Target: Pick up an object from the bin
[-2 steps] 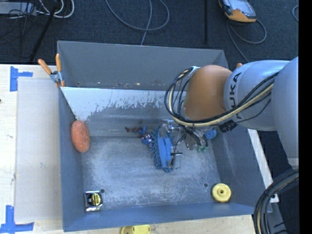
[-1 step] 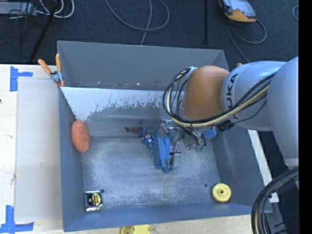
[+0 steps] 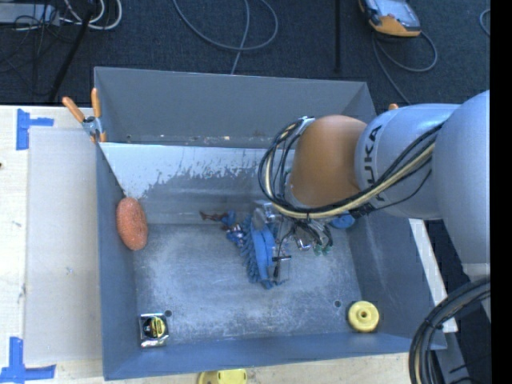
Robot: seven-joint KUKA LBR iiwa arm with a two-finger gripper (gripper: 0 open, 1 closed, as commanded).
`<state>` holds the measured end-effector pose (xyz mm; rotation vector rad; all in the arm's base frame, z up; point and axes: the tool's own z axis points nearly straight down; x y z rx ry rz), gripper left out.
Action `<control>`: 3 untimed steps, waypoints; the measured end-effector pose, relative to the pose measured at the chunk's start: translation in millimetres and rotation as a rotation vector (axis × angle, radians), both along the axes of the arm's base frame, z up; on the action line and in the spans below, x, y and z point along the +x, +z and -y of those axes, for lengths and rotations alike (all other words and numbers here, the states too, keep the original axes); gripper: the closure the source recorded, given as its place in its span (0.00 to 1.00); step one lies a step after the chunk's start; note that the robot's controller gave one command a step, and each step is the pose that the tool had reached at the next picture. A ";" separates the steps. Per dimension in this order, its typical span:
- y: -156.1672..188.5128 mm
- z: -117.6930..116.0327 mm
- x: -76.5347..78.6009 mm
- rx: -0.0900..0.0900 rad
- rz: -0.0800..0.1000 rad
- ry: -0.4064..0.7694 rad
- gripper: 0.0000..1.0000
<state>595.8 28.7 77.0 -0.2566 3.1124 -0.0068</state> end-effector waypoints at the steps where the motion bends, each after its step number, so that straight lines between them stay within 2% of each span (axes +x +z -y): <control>1: 2.3 -13.0 7.4 0.007 -0.005 -0.149 1.00; 2: 2.3 -13.0 7.4 0.007 -0.004 -0.148 1.00; 3: 37.7 -24.4 -3.6 0.004 -0.019 -0.144 1.00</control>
Offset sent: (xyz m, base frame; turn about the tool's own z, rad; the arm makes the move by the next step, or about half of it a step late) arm 0.0000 0.0000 0.0000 0.0000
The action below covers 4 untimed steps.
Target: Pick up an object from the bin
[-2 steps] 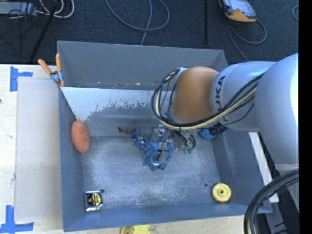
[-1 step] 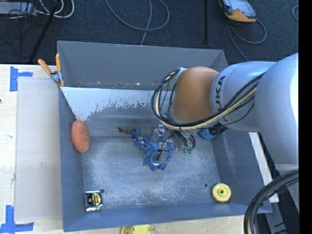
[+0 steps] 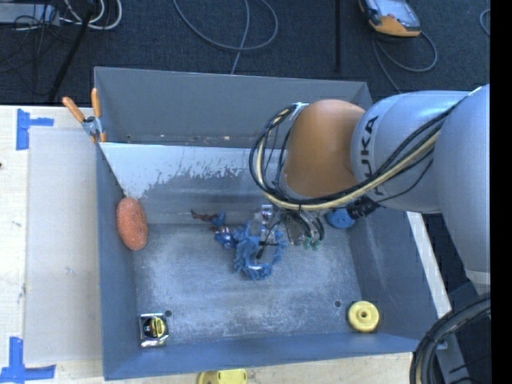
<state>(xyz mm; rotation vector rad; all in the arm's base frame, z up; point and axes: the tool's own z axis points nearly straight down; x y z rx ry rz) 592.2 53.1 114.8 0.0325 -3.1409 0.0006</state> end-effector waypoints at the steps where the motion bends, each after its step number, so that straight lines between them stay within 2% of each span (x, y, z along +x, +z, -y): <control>1: 14.5 -2.5 2.5 0.001 0.001 0.003 0.00; 2: -13.6 -2.3 26.3 0.001 0.005 0.024 1.00; 3: -13.6 -2.4 26.3 0.001 0.005 0.024 0.00; 4: -13.9 -2.5 25.6 0.001 0.002 0.025 0.00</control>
Offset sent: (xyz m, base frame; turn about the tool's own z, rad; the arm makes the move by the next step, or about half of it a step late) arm 0.0000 0.0000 0.0000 0.0000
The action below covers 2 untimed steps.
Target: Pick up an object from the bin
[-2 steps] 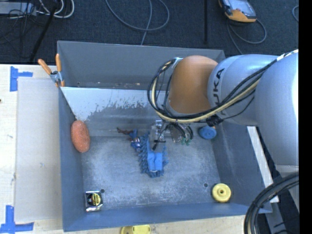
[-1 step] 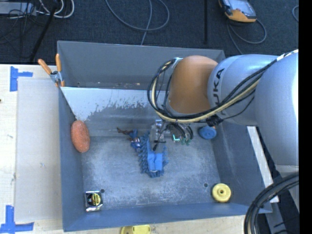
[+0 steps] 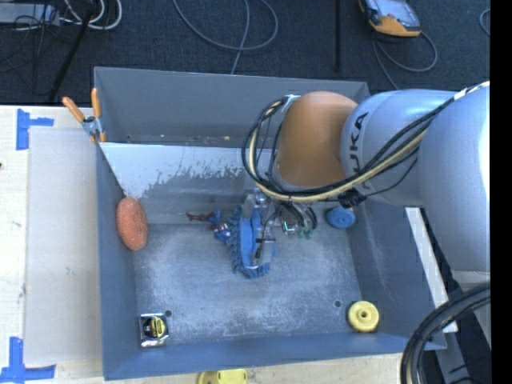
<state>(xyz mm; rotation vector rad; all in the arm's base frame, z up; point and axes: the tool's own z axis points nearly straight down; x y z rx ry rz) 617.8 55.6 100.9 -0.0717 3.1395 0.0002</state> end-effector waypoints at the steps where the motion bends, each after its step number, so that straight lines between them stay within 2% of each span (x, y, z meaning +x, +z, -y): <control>1: -13.7 -8.9 -4.5 -0.001 0.006 0.076 0.00; 2: -22.2 -16.4 -14.2 0.003 0.019 -0.111 1.00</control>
Offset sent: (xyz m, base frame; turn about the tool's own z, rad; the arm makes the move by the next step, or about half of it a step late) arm -0.0213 0.0164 -0.0309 0.1115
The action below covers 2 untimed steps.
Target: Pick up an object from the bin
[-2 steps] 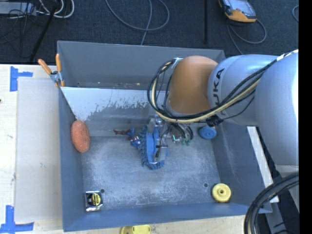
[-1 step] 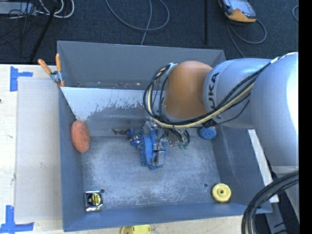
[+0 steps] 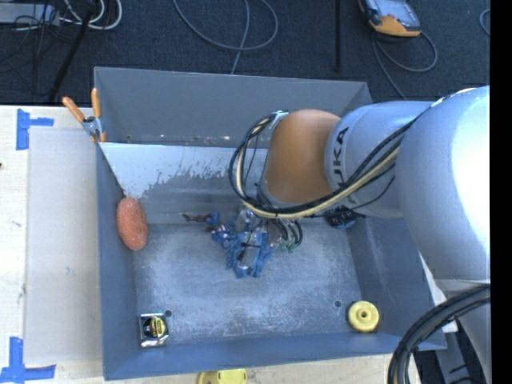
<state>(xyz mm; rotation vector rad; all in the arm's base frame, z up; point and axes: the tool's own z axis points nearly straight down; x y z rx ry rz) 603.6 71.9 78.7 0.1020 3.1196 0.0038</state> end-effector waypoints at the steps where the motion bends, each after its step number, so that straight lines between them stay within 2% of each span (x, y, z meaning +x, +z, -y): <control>1: 0.0 0.0 0.0 0.000 0.000 0.001 1.00; 2: 35.9 0.5 -12.6 -0.002 -0.022 0.004 1.00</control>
Offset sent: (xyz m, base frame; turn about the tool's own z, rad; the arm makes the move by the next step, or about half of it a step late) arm -0.0184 0.0013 0.0917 -0.0143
